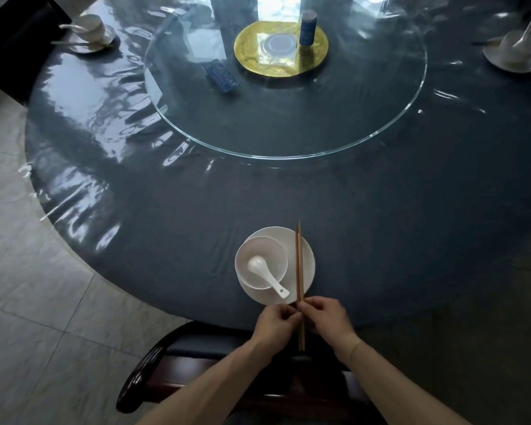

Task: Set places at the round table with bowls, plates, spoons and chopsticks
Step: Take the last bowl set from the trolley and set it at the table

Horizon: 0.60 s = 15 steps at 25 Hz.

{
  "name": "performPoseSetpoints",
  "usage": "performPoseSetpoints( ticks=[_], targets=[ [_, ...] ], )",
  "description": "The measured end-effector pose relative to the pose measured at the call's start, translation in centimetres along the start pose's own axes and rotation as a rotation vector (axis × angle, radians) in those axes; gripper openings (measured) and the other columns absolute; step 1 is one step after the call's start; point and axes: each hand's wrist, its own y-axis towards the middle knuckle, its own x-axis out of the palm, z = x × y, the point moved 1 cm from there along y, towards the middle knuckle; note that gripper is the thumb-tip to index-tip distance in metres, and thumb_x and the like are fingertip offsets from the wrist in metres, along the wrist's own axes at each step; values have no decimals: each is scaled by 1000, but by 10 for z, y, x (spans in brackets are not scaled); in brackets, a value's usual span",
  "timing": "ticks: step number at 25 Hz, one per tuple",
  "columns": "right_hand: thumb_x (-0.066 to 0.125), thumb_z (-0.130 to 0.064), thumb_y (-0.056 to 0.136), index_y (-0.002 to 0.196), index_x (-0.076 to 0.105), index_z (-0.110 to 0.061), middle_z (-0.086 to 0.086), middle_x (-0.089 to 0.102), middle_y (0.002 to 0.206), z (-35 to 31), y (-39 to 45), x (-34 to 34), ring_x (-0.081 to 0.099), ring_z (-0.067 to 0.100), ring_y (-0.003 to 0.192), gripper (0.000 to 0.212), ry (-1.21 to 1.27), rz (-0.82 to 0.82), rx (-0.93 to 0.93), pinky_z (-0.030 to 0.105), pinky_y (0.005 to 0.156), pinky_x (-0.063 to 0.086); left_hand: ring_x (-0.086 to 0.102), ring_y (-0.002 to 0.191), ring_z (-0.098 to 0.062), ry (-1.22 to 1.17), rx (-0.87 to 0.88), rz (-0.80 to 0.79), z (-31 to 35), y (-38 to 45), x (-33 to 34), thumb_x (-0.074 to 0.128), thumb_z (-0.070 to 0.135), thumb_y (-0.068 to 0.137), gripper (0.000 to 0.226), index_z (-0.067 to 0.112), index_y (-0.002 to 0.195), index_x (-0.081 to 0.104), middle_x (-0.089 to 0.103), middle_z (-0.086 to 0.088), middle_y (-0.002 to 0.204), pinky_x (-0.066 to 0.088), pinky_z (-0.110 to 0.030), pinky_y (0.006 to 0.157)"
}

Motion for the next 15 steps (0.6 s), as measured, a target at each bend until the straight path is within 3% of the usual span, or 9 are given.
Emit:
performPoseSetpoints(
  ticks=[2, 6, 11, 15],
  targets=[
    [65, -20, 89, 88, 76, -16, 7, 74, 79, 2, 1, 3, 65, 17, 70, 12, 44, -18, 49, 30, 58, 50, 70, 74, -10, -1, -31, 33, -2, 2, -2, 68, 27, 87, 14, 17, 79, 75, 76, 1, 76, 55, -25, 72],
    [68, -19, 87, 85, 76, -12, 9, 72, 74, 0, 4, 6, 61, 18, 64, 10, 117, 1, 127, 29, 55, 48, 69, 61, -8, -155, -148, 83, -1, 1, -3, 73, 30, 83, 21, 14, 70, 76, 74, 1, 63, 50, -20, 55],
    [73, -15, 83, 84, 74, -10, 4, 71, 65, 2, 7, 7, 57, 10, 51, 6, 170, 18, 171, 22, 45, 44, 66, 50, -3, -228, -195, 59, 3, -1, -8, 71, 18, 86, 13, 10, 78, 77, 71, 3, 56, 44, -14, 41],
    [74, -13, 81, 82, 73, -8, 6, 71, 68, 1, 8, 10, 56, 11, 51, 6, 186, 39, 158, 23, 46, 45, 65, 52, -8, -218, -206, 71, 2, -1, -8, 69, 14, 87, 12, 6, 82, 77, 72, -1, 60, 45, -18, 43]
  ],
)
